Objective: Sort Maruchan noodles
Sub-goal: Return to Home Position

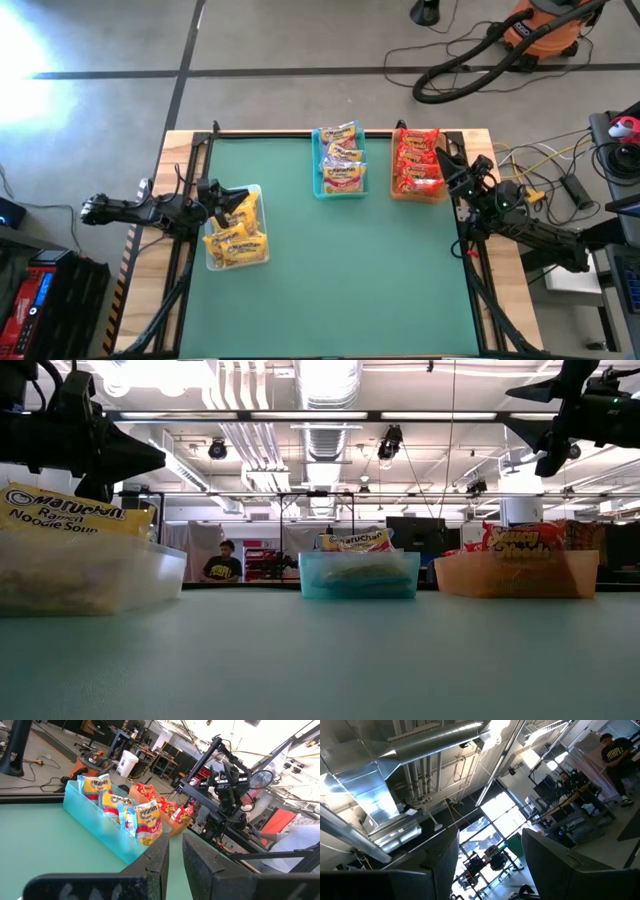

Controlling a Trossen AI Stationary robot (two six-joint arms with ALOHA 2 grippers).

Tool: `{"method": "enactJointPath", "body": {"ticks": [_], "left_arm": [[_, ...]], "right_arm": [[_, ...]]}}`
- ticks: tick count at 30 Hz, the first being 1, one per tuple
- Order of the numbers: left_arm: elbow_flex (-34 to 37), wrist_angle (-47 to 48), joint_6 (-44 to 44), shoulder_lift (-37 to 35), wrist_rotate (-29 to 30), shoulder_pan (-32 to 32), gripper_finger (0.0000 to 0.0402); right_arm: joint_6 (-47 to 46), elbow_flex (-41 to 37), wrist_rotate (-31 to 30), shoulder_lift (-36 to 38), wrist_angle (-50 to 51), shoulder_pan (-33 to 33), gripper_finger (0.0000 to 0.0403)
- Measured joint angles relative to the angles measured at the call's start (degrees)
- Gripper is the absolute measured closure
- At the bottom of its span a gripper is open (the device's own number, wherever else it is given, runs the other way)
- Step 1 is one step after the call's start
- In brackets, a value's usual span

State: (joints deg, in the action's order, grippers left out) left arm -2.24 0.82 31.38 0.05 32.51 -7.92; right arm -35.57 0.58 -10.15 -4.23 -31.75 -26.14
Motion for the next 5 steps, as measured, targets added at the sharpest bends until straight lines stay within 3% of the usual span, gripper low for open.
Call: {"method": "enactJointPath", "body": {"ticks": [5], "left_arm": [[0.00,0.00,0.00,0.02,-0.02,0.00,0.0365]], "right_arm": [[0.02,0.00,0.01,0.00,0.00,0.01,0.0200]]}}
